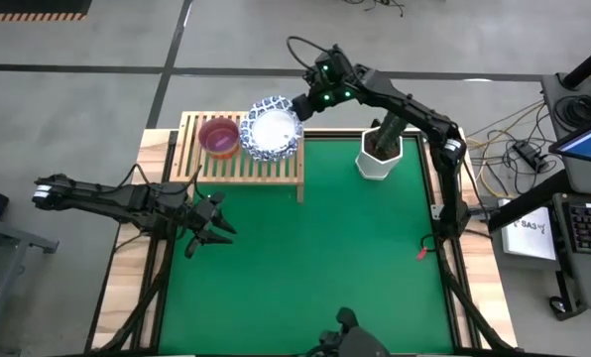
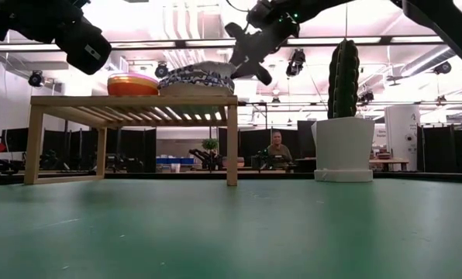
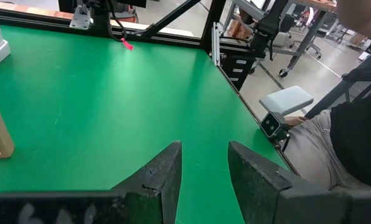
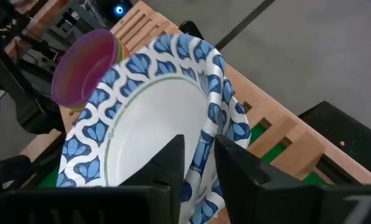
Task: Place and stack plates onto a shelf
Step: Stack the white and blue plate on top of the white and blue plates on the shelf, then return to Home Position
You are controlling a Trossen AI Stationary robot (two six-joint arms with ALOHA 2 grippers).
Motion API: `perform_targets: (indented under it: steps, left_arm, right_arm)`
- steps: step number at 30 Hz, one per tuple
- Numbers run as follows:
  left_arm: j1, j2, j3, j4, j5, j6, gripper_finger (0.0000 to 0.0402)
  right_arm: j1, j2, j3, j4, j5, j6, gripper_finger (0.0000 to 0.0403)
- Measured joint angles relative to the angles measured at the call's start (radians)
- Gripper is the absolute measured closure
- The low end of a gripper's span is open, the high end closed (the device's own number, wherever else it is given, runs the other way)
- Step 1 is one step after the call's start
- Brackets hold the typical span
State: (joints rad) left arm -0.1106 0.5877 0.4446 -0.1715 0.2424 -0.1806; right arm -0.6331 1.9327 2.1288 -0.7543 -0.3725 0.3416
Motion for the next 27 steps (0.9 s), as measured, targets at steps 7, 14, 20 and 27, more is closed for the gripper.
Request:
perform_targets:
  steps: [7, 14, 20, 27]
  left_arm:
    - [0.000, 0.000, 0.000, 0.000, 0.000, 0.000, 0.0288]
    - [0.000, 0.000, 0.000, -0.002, 0.000, 0.000, 0.0288]
    - [0.000, 0.000, 0.000, -0.014, 0.000, 0.000, 0.0288]
    - [0.000, 0.000, 0.000, -0.016, 0.000, 0.000, 0.0288]
  right_arm:
    - [0.000, -0.015, 0.000, -0.003, 0.007, 0.009, 0.0294]
    - [0.002, -0.046, 0.000, -0.001, 0.008, 0.007, 0.0279]
    - [0.020, -0.052, 0.000, -0.015, 0.010, -0.058, 0.0287]
    - [0.140, -0.067, -0.004, 0.015, 0.064, -0.212, 0.0348]
